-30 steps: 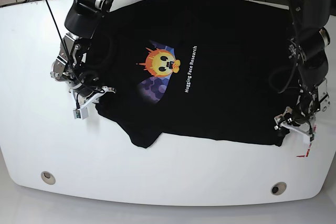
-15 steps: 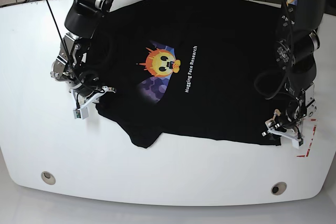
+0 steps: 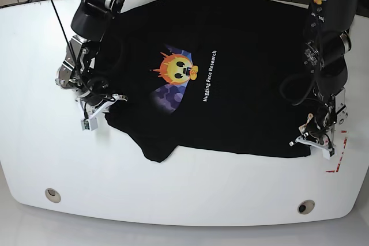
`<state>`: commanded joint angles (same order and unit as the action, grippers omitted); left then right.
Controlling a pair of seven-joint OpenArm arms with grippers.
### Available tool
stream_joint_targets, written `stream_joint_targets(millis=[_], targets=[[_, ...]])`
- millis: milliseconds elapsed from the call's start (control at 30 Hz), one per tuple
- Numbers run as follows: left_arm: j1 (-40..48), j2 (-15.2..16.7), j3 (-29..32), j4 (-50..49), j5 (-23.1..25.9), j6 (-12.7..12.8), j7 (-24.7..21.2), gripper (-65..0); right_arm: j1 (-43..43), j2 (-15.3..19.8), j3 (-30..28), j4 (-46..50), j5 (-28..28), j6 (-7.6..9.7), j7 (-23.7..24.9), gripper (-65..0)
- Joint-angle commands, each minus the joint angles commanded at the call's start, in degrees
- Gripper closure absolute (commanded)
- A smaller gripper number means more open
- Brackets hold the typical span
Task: Layout the t-shirt on the table in an organized manner, then fold the t-shirt properly
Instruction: 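Lift the shirt with both grippers and swing it up and over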
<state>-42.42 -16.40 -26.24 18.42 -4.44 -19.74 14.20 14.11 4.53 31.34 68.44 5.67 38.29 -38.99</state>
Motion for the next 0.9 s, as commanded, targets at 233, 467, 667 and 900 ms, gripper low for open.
stream_joint_targets(millis=[233, 467, 667, 900], targets=[[0.0, -2.5, -1.1, 4.5, -1.1, -7.5, 5.5, -0.3, -3.1, -0.6, -2.6, 10.0, 0.0, -0.18, -1.2, 0.0], [5.3, -2.5, -4.6, 21.5, -3.3, -11.7, 17.3, 0.0, -4.2, 0.8, -5.5, 17.7, 0.0, -0.09, -3.2, 0.0], [9.6, -1.9, -4.7, 39.6, -5.3, -12.4, 25.1, 0.0, -2.7, 3.2, -9.1, 21.3, 0.0, -0.26, -3.5, 0.0], [9.9, -0.4, -4.7, 54.8, -9.8, -12.1, 32.1, 0.0, 2.5, 5.7, -12.9, 21.7, 0.0, -0.26, -3.5, 0.0]])
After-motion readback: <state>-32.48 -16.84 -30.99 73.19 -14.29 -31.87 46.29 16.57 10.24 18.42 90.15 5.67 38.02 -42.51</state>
